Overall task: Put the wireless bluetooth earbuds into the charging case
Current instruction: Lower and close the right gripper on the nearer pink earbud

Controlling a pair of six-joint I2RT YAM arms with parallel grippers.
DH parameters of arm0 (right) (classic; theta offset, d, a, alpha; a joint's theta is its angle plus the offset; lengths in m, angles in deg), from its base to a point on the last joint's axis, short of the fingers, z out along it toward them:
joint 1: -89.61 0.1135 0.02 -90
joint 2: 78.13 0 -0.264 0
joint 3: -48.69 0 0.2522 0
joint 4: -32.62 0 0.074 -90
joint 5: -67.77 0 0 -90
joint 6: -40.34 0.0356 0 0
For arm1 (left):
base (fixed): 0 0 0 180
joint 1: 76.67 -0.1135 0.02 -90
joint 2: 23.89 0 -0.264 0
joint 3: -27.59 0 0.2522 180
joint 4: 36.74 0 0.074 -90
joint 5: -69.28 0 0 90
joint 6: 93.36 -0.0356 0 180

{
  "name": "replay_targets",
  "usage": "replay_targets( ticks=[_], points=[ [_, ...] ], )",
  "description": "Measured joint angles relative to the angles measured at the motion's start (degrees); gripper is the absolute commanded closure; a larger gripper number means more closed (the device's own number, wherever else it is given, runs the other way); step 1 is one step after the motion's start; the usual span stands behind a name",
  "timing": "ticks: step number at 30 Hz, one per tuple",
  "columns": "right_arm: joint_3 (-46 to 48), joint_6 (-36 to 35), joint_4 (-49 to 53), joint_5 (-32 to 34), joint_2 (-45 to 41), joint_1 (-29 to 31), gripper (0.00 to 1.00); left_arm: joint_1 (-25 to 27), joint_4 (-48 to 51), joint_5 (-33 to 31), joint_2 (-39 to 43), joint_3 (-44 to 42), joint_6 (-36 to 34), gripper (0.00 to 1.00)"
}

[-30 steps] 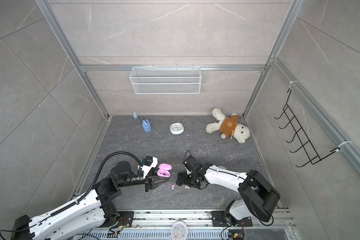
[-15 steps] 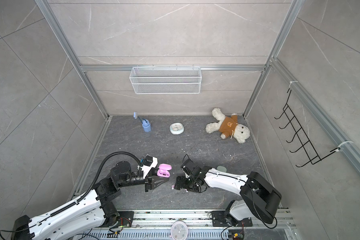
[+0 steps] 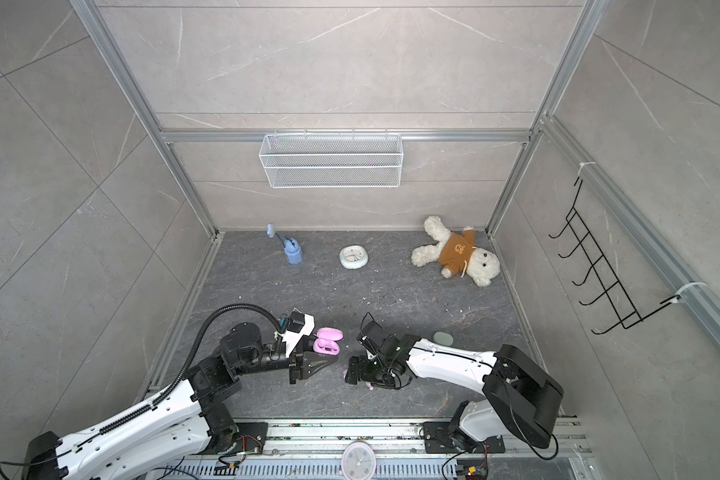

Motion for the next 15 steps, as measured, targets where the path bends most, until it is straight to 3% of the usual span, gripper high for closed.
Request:
replay_targets(
  ticks=[11,15],
  points=[
    [-1.8,0.0,1.5,0.9,-0.1,1.6,0.14,0.0,1.2,0.0,0.3,0.0,0.0,0.89],
    [-3.2,-0.1,4.8,3.3,-1.0,1.7,0.24,0.0,1.6,-0.1,1.0,0.0,0.0,0.89]
  ],
)
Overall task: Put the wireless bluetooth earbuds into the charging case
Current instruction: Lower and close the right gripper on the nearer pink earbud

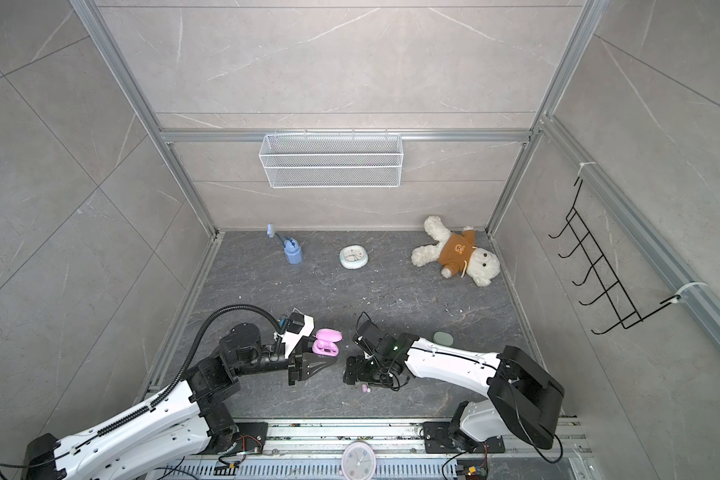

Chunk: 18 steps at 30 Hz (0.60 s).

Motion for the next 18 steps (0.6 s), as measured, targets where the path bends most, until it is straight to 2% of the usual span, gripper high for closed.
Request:
replay_targets(
  ticks=[6,18],
  points=[
    [-3.5,0.0,5.8,5.1,-0.5,0.9,0.41,0.0,0.6,-0.1,1.9,0.0,0.0,0.89],
    [-8.2,-0.3,12.2,12.2,5.2,5.0,0.56,0.0,0.9,-0.5,7.4,-0.2,0.7,0.89]
  ],
)
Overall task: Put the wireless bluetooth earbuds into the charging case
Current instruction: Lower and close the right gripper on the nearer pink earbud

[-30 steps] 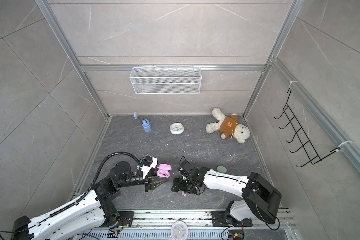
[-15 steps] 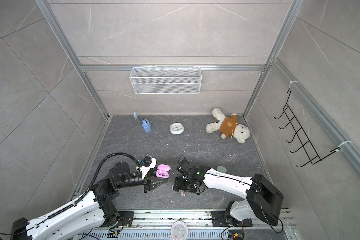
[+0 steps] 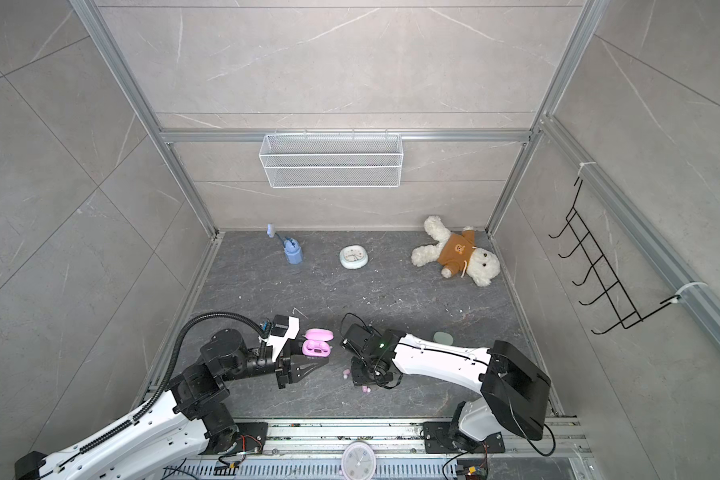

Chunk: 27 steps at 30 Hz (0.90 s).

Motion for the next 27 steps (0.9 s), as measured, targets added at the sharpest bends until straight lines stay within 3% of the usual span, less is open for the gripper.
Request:
replay_targets(
  ticks=[11,27],
  points=[
    [-2.5,-1.0,1.5,2.1,4.7,1.6,0.70,0.0,2.9,-0.9,4.8,-0.9,0.2,0.89],
    [-2.5,-1.0,1.6,2.1,7.8,2.4,0.73,0.0,4.9,-1.9,6.9,-1.1,0.2,0.89]
  ],
)
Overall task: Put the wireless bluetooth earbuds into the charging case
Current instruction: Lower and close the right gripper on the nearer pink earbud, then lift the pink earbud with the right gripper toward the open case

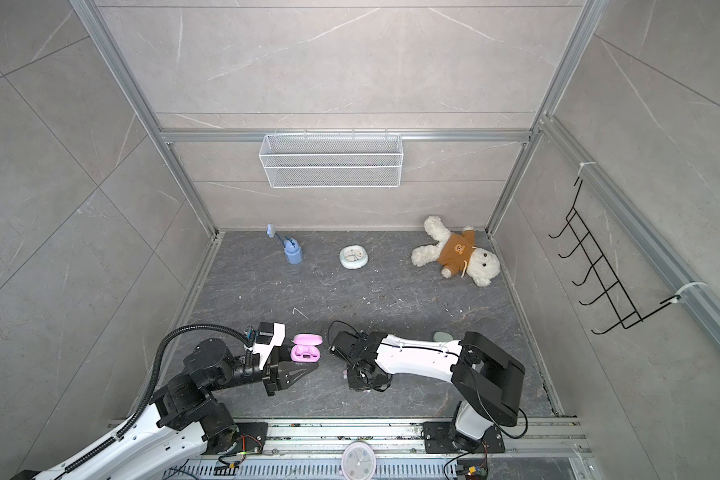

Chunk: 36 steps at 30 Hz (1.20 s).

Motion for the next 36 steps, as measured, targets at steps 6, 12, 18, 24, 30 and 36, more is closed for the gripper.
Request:
replay_targets(
  ticks=[6,12,18,24,30,36],
  points=[
    [0.0,0.0,0.0,0.0,1.0,0.1,0.74,0.0,0.1,-0.2,0.0,0.0,0.0,0.89],
    [0.0,0.0,-0.1,0.0,2.5,0.5,0.77,0.0,0.8,-0.3,0.0,0.0,0.0,0.89],
    [0.0,0.0,0.1,0.4,2.7,0.7,0.82,0.0,0.8,-0.4,-0.2,0.0,0.0,0.89],
    [0.0,0.2,0.0,0.6,2.6,0.7,0.85,0.0,0.8,-0.4,-0.6,0.0,0.0,0.89],
    [0.0,0.3,0.9,1.8,1.7,0.9,0.87,0.0,0.6,-0.4,-1.5,0.0,0.0,0.89],
    [-0.6,0.9,5.2,3.9,-5.3,0.1,0.87,0.0,-3.5,-0.5,-4.4,-1.1,0.5,0.90]
  ],
)
